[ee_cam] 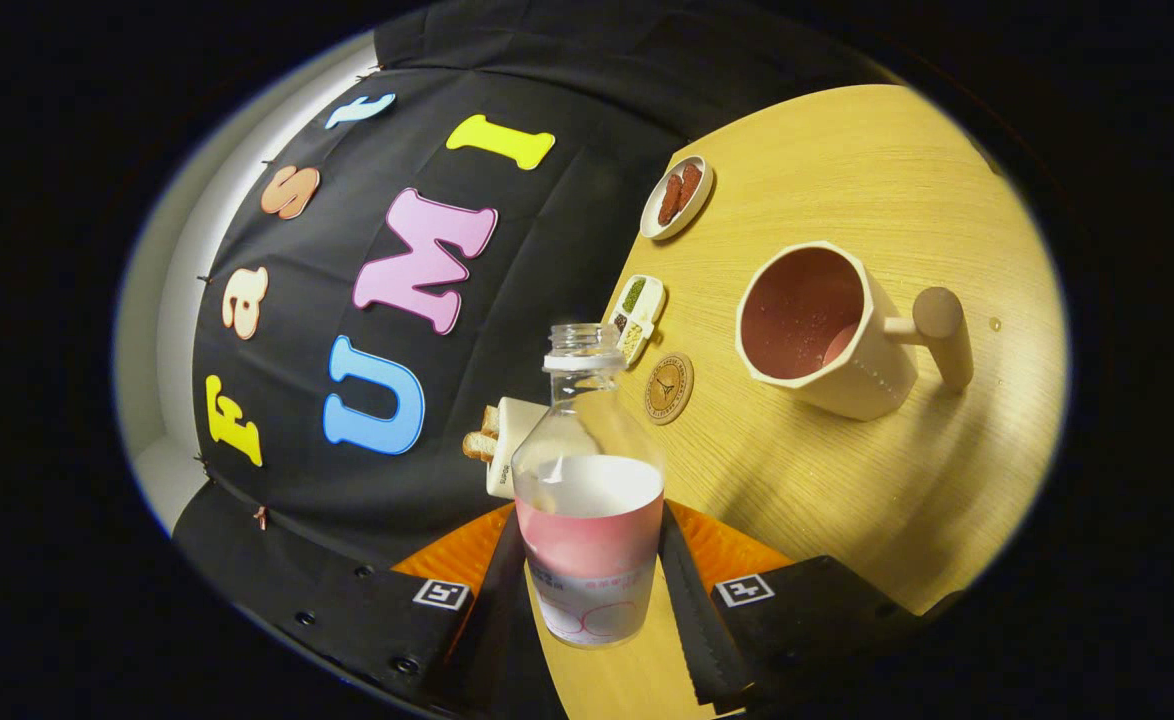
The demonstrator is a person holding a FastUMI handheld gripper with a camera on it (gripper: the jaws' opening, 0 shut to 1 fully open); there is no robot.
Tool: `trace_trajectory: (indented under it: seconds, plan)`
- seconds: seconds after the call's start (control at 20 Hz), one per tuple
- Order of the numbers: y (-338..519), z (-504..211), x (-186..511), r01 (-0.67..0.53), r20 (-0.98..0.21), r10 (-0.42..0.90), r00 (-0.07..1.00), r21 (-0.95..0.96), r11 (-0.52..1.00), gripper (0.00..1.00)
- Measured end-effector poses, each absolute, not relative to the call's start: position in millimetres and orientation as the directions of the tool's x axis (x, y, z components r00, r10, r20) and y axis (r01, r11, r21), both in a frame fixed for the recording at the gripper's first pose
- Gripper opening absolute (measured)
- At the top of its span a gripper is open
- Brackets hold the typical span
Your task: Take the bottle from table, then pour the juice into the cup, finally place the bottle on the coaster
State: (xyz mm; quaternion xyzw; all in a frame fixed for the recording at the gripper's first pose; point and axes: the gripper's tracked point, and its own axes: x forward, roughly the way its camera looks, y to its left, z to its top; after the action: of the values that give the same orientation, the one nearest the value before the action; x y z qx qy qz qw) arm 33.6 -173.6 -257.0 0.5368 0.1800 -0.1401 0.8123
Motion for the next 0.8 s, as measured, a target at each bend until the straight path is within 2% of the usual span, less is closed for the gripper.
trace_trajectory:
  seconds: [0.8]
  plan:
    - [-191,-270,28,0.498,-0.497,-0.031,0.867,0.862,0.095,0.74]
